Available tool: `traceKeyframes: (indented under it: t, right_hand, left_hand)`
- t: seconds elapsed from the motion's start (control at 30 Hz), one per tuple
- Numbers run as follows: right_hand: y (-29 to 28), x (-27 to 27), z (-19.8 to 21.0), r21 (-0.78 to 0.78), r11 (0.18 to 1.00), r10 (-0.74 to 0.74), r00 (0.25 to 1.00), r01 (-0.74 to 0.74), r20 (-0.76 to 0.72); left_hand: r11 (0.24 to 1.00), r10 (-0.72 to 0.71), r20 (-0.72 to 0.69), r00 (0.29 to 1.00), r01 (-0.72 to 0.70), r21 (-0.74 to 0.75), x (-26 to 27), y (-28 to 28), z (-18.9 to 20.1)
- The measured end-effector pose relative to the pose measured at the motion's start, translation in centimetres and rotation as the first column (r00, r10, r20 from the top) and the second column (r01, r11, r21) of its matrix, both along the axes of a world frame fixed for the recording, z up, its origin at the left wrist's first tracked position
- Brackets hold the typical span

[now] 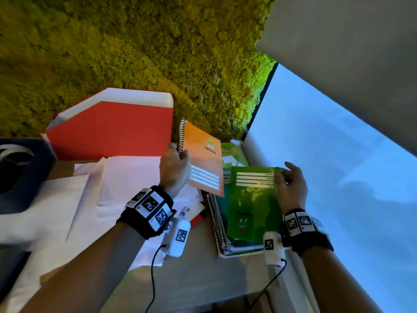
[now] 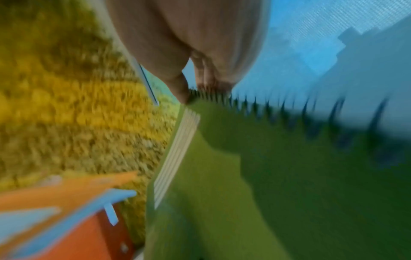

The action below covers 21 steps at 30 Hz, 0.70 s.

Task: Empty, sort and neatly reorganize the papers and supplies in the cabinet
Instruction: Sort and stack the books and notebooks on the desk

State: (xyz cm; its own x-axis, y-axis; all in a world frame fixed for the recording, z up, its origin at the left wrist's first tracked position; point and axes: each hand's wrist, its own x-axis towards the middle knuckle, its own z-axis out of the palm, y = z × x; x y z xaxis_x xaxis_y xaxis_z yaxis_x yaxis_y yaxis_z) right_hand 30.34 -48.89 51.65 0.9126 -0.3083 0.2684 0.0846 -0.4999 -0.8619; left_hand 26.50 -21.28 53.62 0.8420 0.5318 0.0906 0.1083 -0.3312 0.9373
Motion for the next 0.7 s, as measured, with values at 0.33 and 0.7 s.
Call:
traceKeyframes:
  t: [0.33, 0.7]
  right_hand:
    - [-3.1, -1.6, -9.3, -0.310, 0.930, 0.005, 0.850, -0.198, -0.527]
    - [-4.0, -2.8, -9.6, -0.297, 0.895, 0.212, 0.903, -0.333, -0.373]
  left_hand:
    - [0.996, -0.020, 0.021, 1.000, 0.022, -0.090, -2.5, -4.3, -3.9]
    - [0.991, -0.051, 0.014, 0.999, 0.053, -0.120, -3.7, -8.9, -6.4]
